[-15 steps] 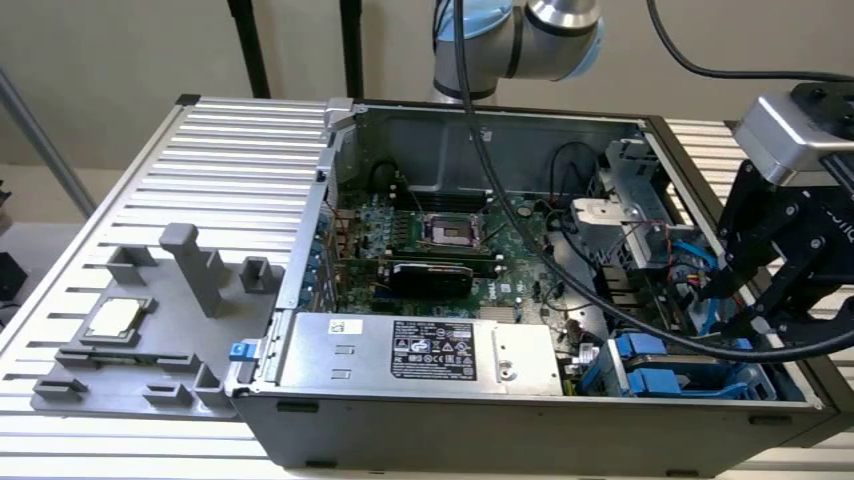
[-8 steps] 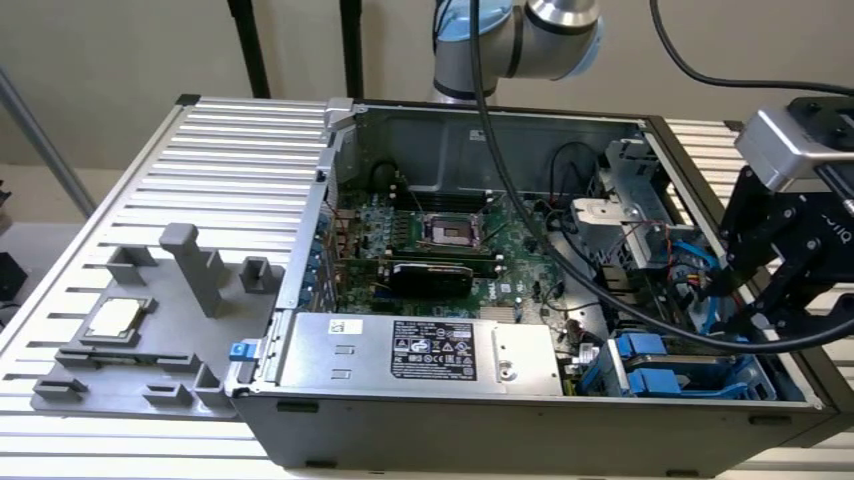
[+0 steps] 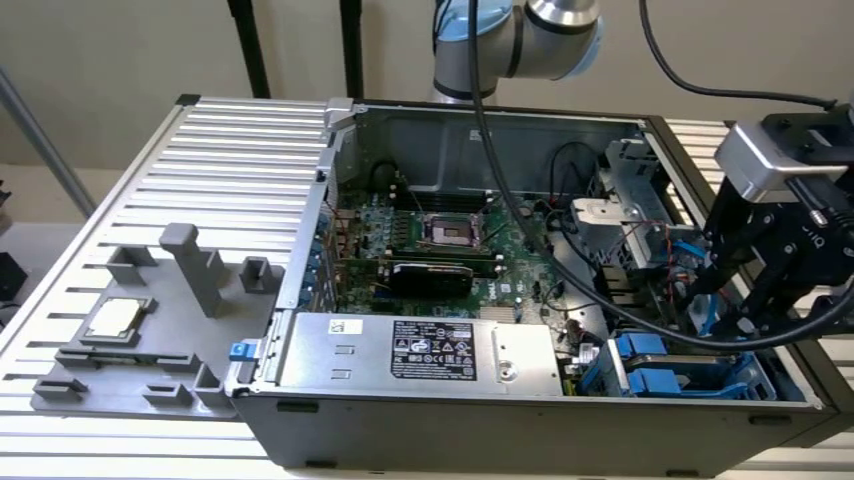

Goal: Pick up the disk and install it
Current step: 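Insert the first disk wire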

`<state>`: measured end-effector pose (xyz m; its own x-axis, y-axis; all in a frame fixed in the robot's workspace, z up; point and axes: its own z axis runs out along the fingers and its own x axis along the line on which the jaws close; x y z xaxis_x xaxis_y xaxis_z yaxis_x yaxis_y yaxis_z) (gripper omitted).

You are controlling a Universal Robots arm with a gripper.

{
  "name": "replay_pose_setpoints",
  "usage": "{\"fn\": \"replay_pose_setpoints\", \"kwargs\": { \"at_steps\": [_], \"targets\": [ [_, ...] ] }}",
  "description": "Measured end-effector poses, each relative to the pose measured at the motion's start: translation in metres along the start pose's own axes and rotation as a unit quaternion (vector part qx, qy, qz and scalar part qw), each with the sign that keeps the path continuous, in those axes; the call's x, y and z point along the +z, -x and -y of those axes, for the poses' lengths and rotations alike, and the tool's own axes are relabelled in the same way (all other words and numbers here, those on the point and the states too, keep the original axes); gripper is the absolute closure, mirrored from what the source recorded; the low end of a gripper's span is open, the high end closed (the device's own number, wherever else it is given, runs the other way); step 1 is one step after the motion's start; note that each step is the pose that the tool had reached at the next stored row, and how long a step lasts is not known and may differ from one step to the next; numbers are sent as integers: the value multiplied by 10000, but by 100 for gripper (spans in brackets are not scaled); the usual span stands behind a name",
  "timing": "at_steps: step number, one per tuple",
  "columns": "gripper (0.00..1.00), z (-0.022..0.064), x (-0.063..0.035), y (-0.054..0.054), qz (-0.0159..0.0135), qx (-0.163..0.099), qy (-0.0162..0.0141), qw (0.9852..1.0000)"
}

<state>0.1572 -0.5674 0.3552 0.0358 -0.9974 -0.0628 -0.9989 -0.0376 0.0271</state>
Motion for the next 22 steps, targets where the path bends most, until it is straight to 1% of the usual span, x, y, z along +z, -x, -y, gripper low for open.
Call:
{"fn": "replay_pose_setpoints", "kwargs": {
  "at_steps": [2, 3, 4, 5, 6, 8, 9, 12, 14, 15, 16, 18, 21, 22],
  "targets": [
    [46, -6, 8, 7, -1, -9, 1, 10000],
    [46, -14, 10, 10, -1, -15, 1, 10000],
    [40, -26, 11, 10, -1, -19, 1, 10000],
    [40, -42, 11, 11, -2, -24, 2, 10000],
    [29, -63, 11, 12, -1, -28, 2, 10000],
    [29, -109, 13, 13, -1, -35, 2, 10000],
    [22, -132, 13, 14, -2, -37, 2, 10000],
    [22, -167, 4, 14, -4, -38, 2, 10000],
    [22, -170, -49, 11, -2, -39, 3, 10000],
    [22, -171, -85, 4, 0, -38, 8, 10000],
    [22, -170, -111, -8, 1, -37, 22, 10000],
    [22, -150, -124, -38, 6, -34, 58, 10000],
    [22, -82, -129, -86, 11, -32, 113, 9999],
    [25, -56, -131, -101, 14, -31, 128, 9999]
  ]
}}
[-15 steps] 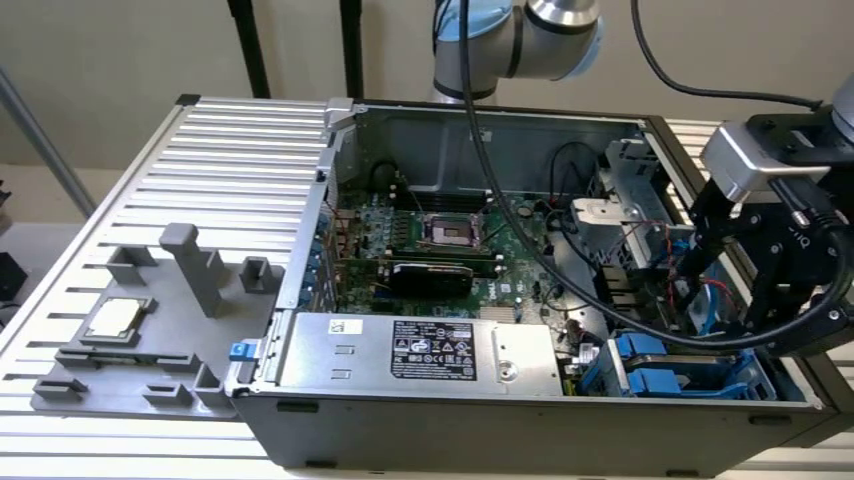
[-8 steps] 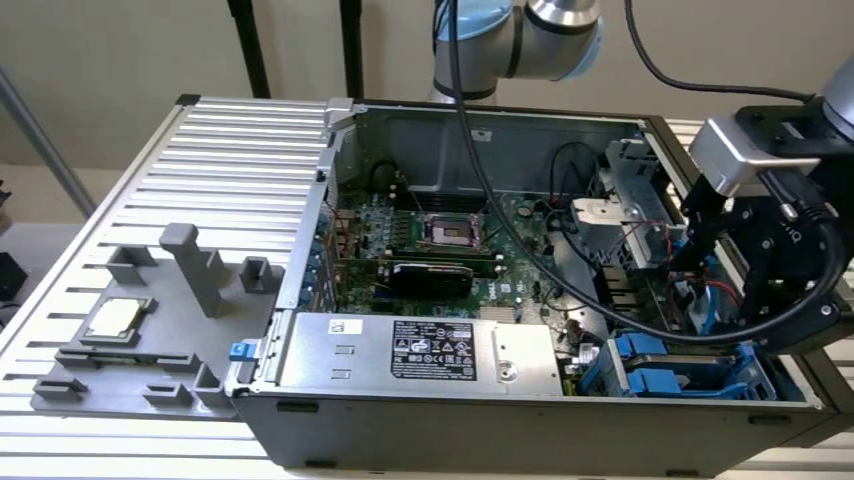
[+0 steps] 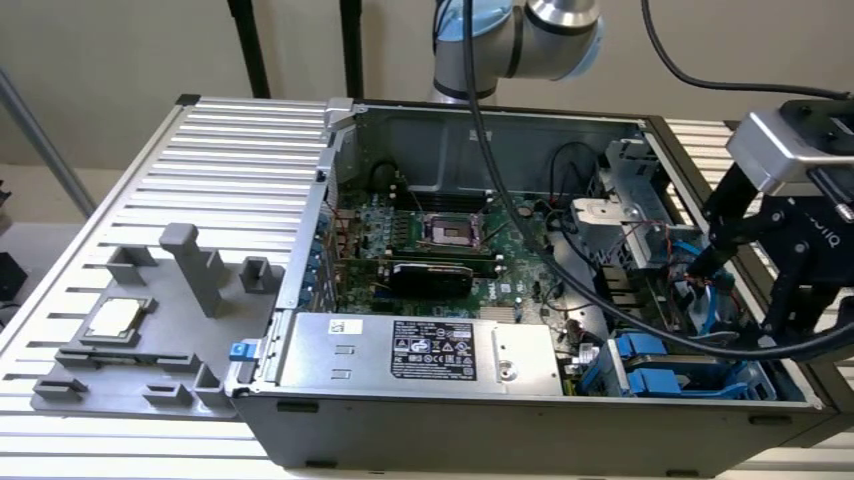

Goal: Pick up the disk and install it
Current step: 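Insert the first disk wire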

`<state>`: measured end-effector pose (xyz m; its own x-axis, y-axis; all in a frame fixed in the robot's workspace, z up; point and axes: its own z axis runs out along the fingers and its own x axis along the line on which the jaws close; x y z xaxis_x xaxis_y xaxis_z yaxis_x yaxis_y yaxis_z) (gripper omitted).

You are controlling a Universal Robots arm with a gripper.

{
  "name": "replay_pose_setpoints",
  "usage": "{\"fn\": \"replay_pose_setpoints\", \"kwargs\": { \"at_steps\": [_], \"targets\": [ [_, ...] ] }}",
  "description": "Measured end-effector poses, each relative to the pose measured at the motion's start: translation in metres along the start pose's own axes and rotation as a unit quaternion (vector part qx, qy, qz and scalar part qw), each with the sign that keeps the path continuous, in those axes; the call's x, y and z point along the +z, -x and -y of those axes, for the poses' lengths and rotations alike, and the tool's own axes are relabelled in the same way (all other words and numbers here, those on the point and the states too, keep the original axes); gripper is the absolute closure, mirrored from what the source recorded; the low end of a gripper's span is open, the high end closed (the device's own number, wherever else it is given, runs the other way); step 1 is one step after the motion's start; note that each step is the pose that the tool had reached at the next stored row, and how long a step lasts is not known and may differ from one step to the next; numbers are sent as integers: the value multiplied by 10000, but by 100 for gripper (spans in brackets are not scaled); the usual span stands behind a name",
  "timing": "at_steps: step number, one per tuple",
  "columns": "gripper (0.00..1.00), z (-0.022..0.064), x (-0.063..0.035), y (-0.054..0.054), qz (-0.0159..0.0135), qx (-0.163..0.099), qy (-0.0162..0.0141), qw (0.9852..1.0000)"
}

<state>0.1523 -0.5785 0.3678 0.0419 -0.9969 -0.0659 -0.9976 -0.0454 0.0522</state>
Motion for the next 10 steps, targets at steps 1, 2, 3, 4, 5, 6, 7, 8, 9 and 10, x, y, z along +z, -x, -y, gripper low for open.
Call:
{"fn": "replay_pose_setpoints", "kwargs": {
  "at_steps": [1, 2, 3, 4, 5, 6, 7, 8, 9, 10],
  "targets": [
    [31, 21, -2, -14, 4, 1, 14, 10000],
    [31, 39, -3, -25, 8, 2, 29, 10000],
    [37, 52, -4, -35, 10, 3, 45, 10000],
    [37, 60, -5, -41, 11, 4, 58, 10000],
    [43, 65, -5, -43, 11, 4, 66, 10000],
    [49, 67, 0, -43, 12, 5, 69, 10000],
    [49, 68, 11, -45, 12, 5, 69, 10000],
    [49, 72, 30, -46, 12, 5, 69, 10000],
    [56, 79, 47, -47, 12, 4, 70, 10000],
    [56, 86, 64, -49, 12, 4, 70, 10000]
  ]
}}
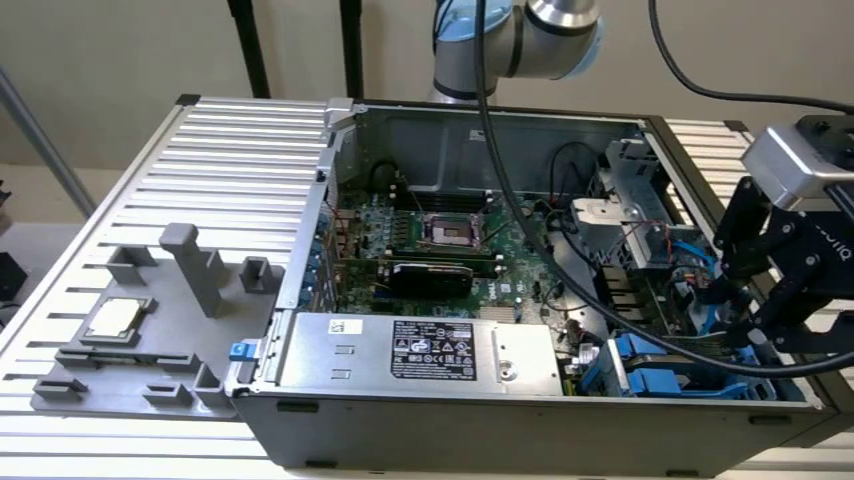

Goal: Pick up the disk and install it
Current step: 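Insert the first disk wire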

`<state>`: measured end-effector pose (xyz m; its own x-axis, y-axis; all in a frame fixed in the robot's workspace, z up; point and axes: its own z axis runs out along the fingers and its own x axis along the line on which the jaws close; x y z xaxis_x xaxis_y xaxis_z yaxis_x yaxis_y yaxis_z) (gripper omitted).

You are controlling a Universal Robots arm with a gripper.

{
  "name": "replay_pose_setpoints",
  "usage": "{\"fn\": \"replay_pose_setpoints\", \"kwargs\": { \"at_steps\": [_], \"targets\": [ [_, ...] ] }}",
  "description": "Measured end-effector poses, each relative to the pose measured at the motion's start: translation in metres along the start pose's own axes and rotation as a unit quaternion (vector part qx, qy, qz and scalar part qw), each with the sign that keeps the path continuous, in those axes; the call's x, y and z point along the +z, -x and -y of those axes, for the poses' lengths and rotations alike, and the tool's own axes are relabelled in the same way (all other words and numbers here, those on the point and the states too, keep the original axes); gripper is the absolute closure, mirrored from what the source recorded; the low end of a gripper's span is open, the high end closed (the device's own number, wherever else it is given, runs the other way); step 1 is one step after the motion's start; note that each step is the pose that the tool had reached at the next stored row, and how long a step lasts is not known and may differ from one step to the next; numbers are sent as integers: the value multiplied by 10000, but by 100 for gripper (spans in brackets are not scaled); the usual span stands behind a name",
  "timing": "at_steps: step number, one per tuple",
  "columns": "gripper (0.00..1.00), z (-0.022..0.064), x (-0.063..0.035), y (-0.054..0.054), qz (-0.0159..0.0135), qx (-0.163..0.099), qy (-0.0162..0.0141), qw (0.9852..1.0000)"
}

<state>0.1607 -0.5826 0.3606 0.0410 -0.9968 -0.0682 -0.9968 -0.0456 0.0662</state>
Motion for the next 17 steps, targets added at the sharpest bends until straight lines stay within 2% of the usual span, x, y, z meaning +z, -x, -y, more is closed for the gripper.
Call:
{"fn": "replay_pose_setpoints", "kwargs": {
  "at_steps": [5, 10, 13, 14, 15, 17],
  "targets": [
    [56, 8, 74, 14, -1, 1, 1, 10000],
    [54, 18, 116, 157, 0, 1, 0, 10000],
    [36, 5, 126, 180, 1, -1, 0, 10000],
    [36, -16, 127, 181, -1, -3, 1, 10000],
    [30, -45, 128, 179, -1, -5, 1, 10000],
    [30, -117, 132, 163, -1, -4, 1, 10000]
  ]
}}
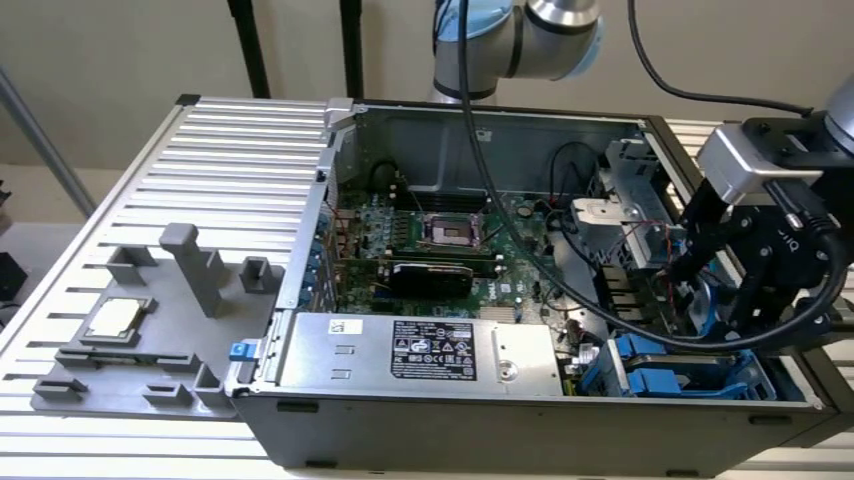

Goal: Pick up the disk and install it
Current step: 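Insert the first disk wire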

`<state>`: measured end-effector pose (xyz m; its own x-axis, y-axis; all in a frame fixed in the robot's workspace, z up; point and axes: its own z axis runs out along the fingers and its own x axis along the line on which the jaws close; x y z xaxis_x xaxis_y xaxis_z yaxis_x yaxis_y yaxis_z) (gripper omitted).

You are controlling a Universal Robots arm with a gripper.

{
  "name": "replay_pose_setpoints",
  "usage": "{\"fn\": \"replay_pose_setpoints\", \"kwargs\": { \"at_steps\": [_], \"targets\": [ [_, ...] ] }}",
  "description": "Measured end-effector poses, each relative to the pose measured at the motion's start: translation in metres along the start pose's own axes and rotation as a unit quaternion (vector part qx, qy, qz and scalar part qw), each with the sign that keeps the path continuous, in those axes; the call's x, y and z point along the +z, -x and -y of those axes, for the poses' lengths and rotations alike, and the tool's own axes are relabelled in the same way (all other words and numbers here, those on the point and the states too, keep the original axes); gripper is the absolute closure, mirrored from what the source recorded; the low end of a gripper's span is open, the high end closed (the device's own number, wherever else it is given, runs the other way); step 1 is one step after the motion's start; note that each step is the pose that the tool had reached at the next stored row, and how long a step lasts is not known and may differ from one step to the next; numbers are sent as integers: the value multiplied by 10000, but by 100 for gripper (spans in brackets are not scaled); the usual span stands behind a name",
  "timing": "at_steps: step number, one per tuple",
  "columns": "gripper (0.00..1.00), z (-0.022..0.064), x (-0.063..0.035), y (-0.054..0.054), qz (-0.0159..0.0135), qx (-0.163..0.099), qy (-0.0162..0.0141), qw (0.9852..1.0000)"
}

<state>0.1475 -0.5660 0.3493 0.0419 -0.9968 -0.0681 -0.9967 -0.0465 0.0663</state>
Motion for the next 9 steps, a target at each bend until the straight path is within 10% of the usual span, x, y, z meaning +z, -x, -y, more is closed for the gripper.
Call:
{"fn": "replay_pose_setpoints", "kwargs": {
  "at_steps": [9],
  "targets": [
    [30, -131, -39, -176, 14, 5, 36, 10000]
  ]
}}
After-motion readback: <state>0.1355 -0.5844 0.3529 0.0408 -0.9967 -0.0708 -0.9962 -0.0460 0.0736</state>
